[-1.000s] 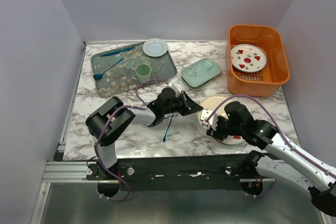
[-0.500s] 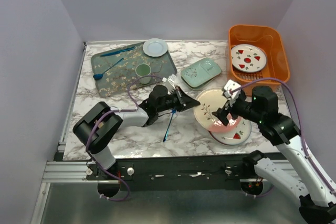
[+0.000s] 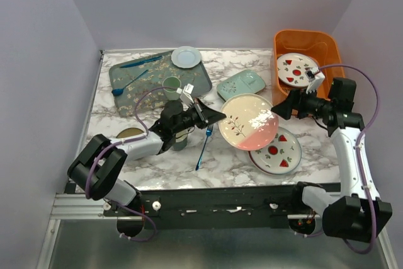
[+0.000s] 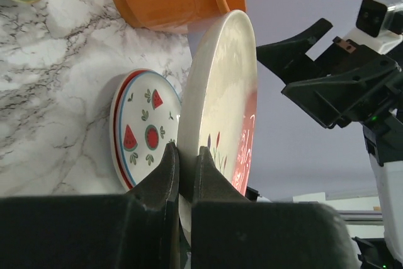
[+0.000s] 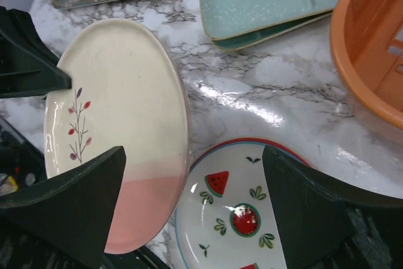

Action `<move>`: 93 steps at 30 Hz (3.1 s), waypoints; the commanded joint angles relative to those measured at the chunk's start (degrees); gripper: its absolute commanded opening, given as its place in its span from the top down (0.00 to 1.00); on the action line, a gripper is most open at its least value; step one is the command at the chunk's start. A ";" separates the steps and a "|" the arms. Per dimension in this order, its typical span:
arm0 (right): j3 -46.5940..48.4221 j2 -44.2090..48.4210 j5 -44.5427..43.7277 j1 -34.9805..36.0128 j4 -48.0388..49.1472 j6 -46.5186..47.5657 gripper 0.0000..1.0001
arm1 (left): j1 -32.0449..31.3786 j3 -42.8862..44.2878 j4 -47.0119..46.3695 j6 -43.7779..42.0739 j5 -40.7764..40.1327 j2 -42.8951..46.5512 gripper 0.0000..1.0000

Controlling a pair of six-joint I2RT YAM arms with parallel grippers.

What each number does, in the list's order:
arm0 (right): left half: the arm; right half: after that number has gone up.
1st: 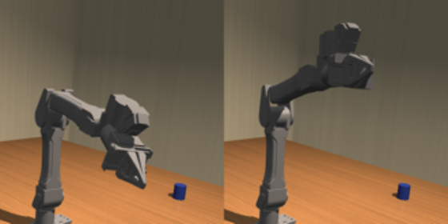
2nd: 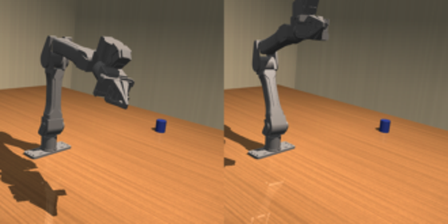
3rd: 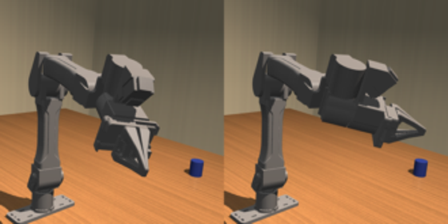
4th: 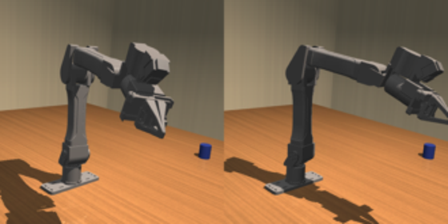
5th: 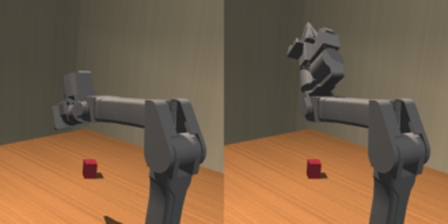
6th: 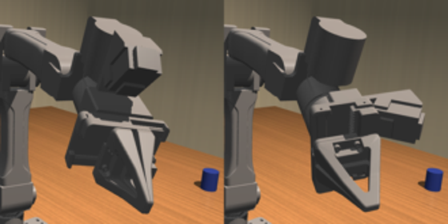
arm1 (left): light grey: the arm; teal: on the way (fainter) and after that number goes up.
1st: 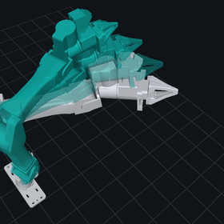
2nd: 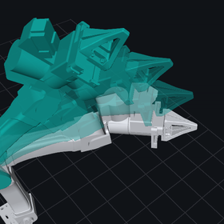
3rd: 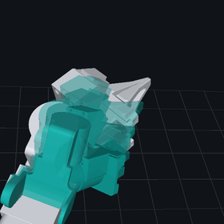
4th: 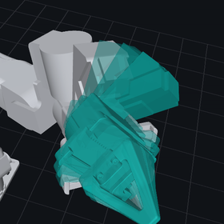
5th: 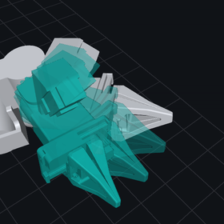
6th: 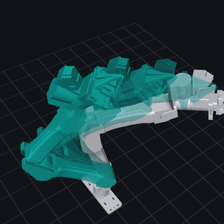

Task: Place the mixed dishes into the plastic bin
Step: Pick up the plate at the center of the board, then place the plate in the plastic bin.

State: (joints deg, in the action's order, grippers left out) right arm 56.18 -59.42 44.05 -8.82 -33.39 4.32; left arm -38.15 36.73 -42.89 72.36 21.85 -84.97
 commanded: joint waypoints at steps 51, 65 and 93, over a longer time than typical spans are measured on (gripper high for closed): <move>5.69 -17.66 35.24 -12.01 21.85 -31.00 1.00 | 9.58 2.29 23.28 -22.34 -9.88 27.72 0.01; 12.54 -25.30 13.35 -14.12 47.95 -51.68 1.00 | 12.49 -0.52 46.40 -33.77 -14.72 46.82 0.01; 18.17 -40.33 -21.02 -15.26 49.65 -65.76 1.00 | 12.66 -3.51 46.23 -33.07 -16.05 48.50 0.01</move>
State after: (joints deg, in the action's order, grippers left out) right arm 69.30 -99.57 27.00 -23.70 12.29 -59.27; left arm -25.93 33.82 3.29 40.07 7.20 -36.34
